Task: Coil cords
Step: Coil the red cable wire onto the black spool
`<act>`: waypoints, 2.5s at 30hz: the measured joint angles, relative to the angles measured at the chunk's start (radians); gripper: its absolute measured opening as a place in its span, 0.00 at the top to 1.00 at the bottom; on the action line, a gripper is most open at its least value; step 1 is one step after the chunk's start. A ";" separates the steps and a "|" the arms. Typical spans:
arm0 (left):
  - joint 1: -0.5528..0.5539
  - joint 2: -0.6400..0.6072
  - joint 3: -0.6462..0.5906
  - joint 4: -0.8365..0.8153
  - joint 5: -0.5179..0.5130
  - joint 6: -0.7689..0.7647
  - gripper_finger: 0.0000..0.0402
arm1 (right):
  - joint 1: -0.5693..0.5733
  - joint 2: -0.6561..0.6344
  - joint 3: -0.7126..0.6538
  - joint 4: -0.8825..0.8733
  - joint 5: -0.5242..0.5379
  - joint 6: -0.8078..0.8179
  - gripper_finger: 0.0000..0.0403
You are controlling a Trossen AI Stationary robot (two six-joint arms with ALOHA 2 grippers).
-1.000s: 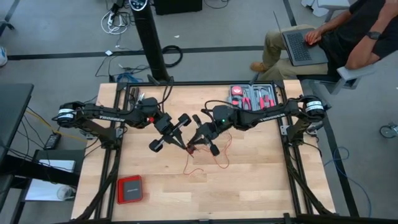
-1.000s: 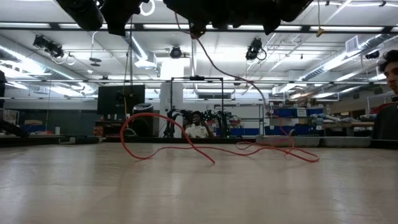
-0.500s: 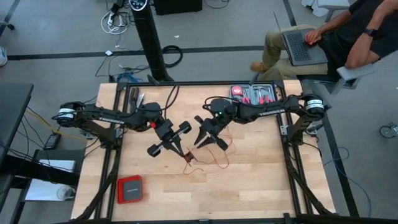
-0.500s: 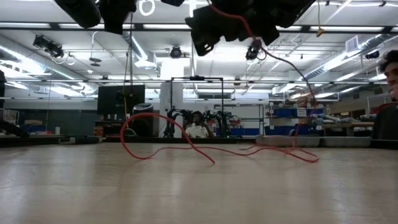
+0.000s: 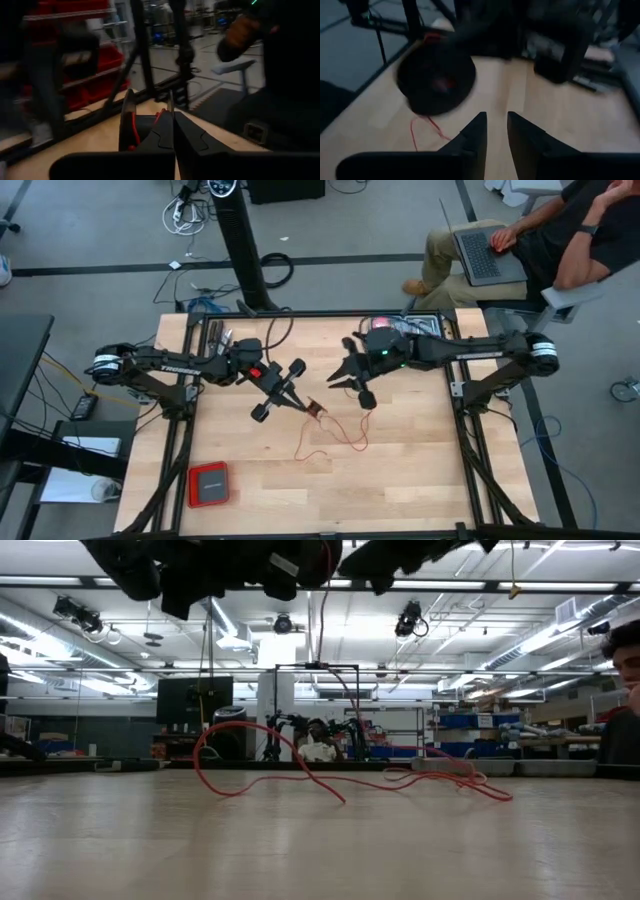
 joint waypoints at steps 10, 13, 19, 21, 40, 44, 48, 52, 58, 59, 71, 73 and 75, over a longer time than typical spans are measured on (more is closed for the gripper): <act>0.017 0.079 -0.085 0.283 -0.214 -0.003 1.00 | 0.033 -0.060 0.000 0.046 0.079 0.031 0.81; 0.017 0.136 -0.085 0.389 -0.216 -0.026 1.00 | 0.054 -0.069 -0.035 0.114 0.124 0.012 0.81; 0.017 0.244 -0.085 0.586 -0.242 -0.099 1.00 | 0.083 -0.149 -0.258 0.442 0.176 0.050 0.81; 0.017 0.258 -0.082 0.584 -0.278 -0.108 1.00 | 0.084 -0.156 -0.323 0.512 0.187 0.087 0.81; 0.015 0.260 0.014 0.398 -0.371 -0.140 1.00 | 0.009 -0.158 -0.361 0.469 0.200 0.137 0.72; 0.014 0.259 0.030 0.363 -0.374 -0.112 1.00 | 0.008 -0.157 -0.361 0.467 0.201 0.139 0.72; 0.012 0.259 0.049 0.363 -0.375 -0.106 1.00 | 0.008 -0.157 -0.361 0.449 0.203 0.146 0.72; 0.012 0.259 0.062 0.355 -0.373 -0.105 1.00 | 0.008 -0.157 -0.361 0.435 0.234 0.151 0.72; 0.013 0.259 0.071 0.331 -0.367 -0.105 1.00 | 0.017 -0.157 -0.361 0.435 0.251 0.104 0.95; 0.012 0.259 0.073 0.331 -0.372 -0.109 1.00 | 0.017 -0.157 -0.361 0.434 0.248 0.100 0.97; 0.037 0.141 0.072 0.173 -0.470 -0.150 0.82 | 0.036 -0.292 -0.360 0.426 0.252 -0.002 0.99; 0.036 0.140 0.072 0.173 -0.478 -0.192 0.81 | 0.044 -0.299 -0.360 0.465 0.262 -0.029 0.99; 0.036 0.142 0.072 0.158 -0.488 -0.227 0.80 | 0.052 -0.293 -0.360 0.508 0.286 -0.067 1.00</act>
